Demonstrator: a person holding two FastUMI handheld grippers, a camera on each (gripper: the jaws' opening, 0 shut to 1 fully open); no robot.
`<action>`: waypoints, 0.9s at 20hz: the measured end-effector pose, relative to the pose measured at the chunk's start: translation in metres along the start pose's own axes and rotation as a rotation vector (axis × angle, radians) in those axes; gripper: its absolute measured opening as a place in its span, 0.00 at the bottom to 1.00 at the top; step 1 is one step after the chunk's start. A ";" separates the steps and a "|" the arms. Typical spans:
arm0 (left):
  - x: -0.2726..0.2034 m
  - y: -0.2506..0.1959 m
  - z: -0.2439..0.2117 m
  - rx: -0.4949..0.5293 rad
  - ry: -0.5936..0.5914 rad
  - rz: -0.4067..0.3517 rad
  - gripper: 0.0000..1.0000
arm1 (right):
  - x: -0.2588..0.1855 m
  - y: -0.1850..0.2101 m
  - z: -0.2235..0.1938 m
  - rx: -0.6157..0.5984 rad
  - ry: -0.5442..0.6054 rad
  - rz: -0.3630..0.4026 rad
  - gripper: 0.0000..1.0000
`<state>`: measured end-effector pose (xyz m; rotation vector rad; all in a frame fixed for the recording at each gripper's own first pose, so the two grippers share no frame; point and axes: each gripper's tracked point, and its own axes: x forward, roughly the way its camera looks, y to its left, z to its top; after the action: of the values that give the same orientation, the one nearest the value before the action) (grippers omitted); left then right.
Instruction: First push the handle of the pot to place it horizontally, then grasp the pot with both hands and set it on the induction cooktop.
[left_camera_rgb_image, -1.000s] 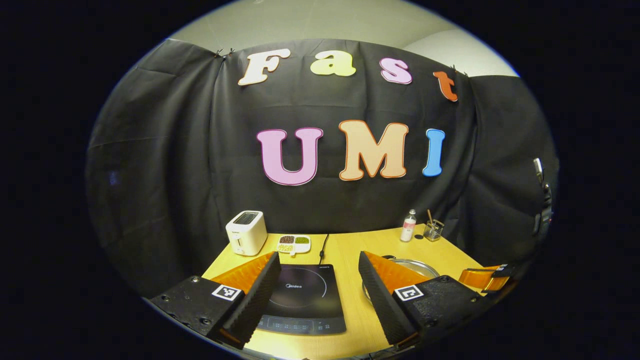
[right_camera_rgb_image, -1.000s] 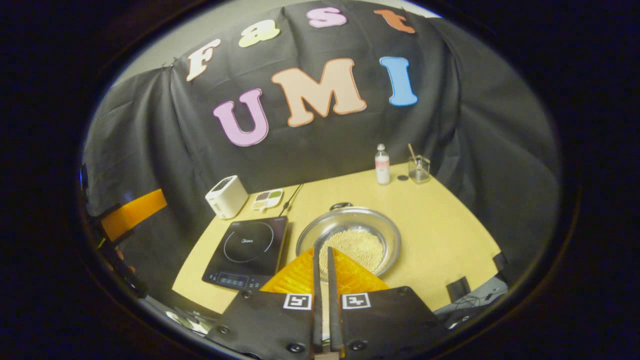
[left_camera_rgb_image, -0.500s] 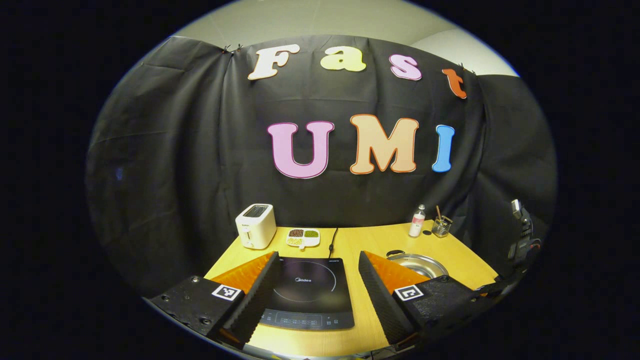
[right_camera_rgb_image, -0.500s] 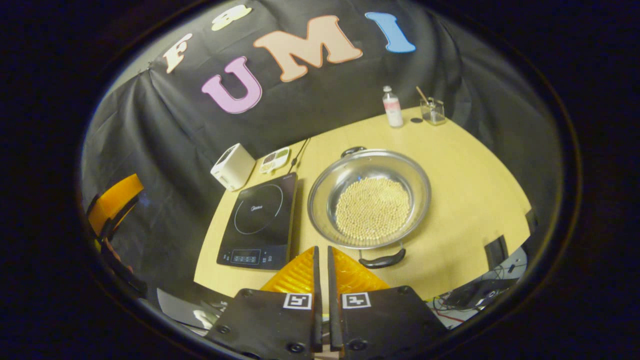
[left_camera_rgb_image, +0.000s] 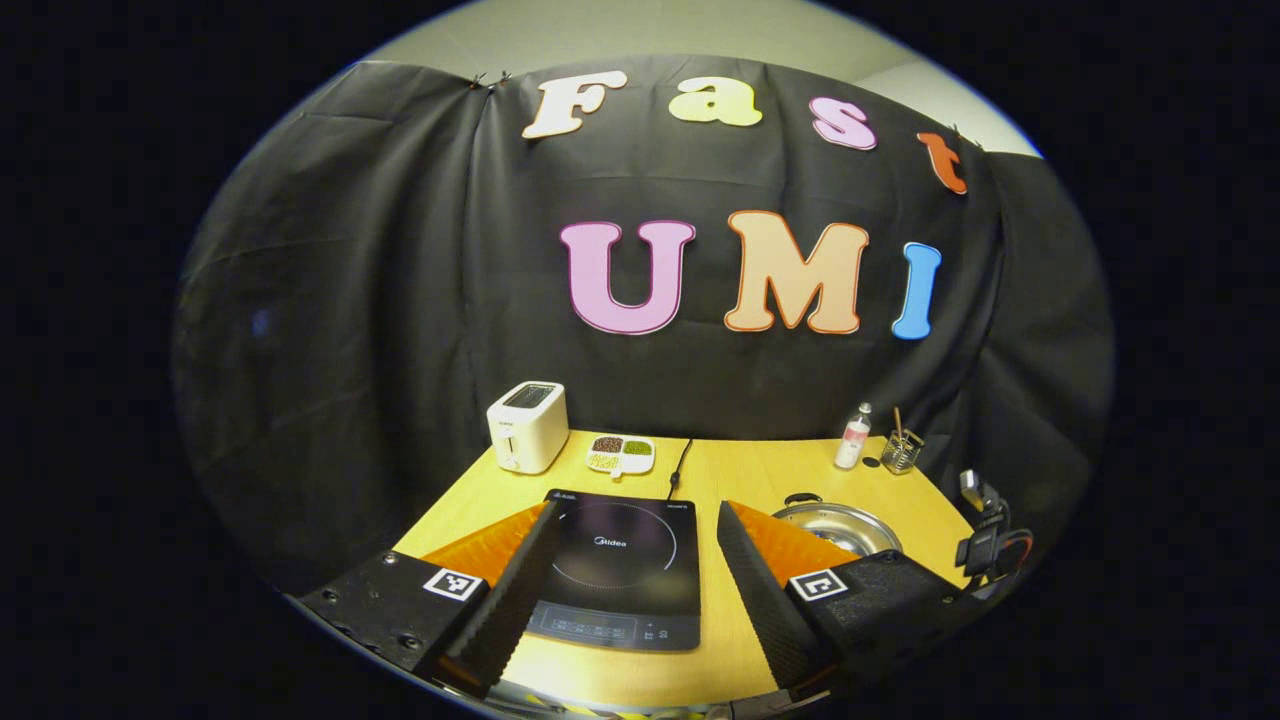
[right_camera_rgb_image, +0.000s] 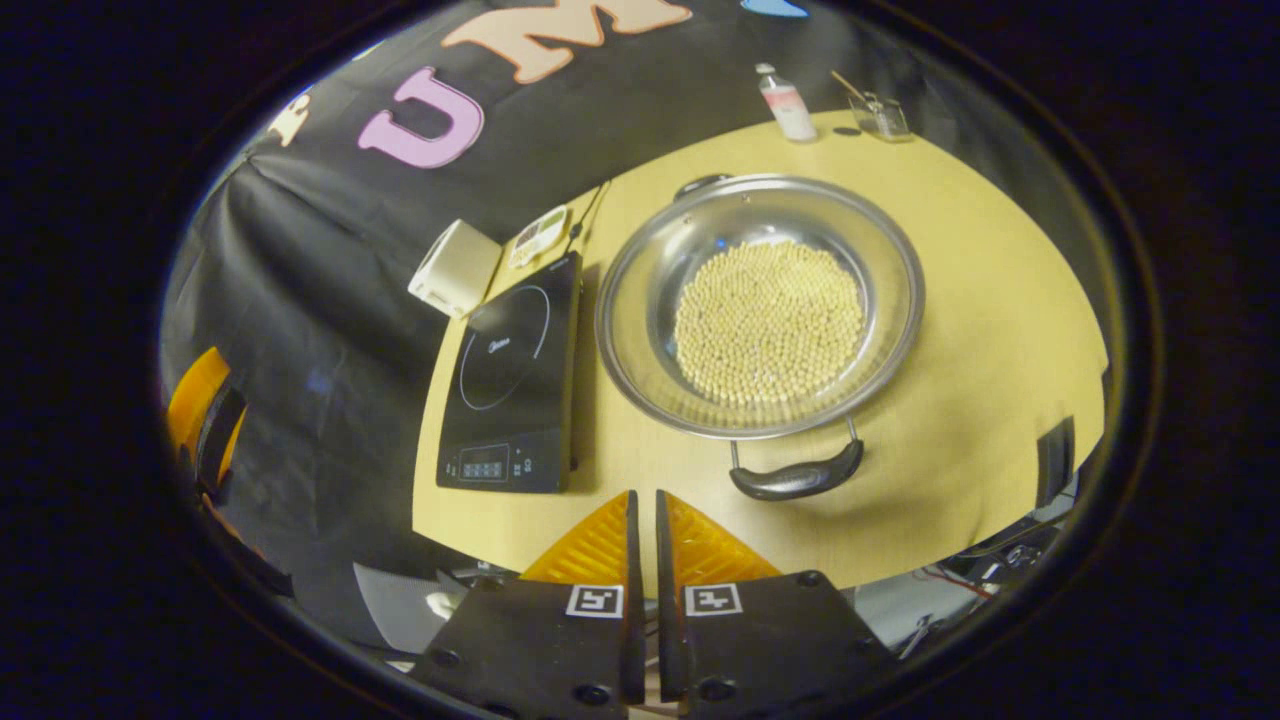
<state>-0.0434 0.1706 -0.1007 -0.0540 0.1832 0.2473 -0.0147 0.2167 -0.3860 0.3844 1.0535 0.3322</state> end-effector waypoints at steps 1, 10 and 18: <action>0.002 -0.001 0.000 -0.003 0.004 0.008 0.92 | 0.006 -0.004 -0.003 0.002 0.026 -0.003 0.08; 0.018 -0.021 0.009 0.016 0.013 0.044 0.96 | 0.020 -0.027 -0.005 0.006 0.136 -0.010 0.08; 0.026 -0.037 0.011 0.029 0.012 0.048 0.96 | 0.019 -0.044 0.011 0.045 0.145 0.003 0.05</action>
<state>-0.0071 0.1417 -0.0939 -0.0225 0.2006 0.2921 0.0077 0.1842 -0.4157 0.4066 1.2039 0.3441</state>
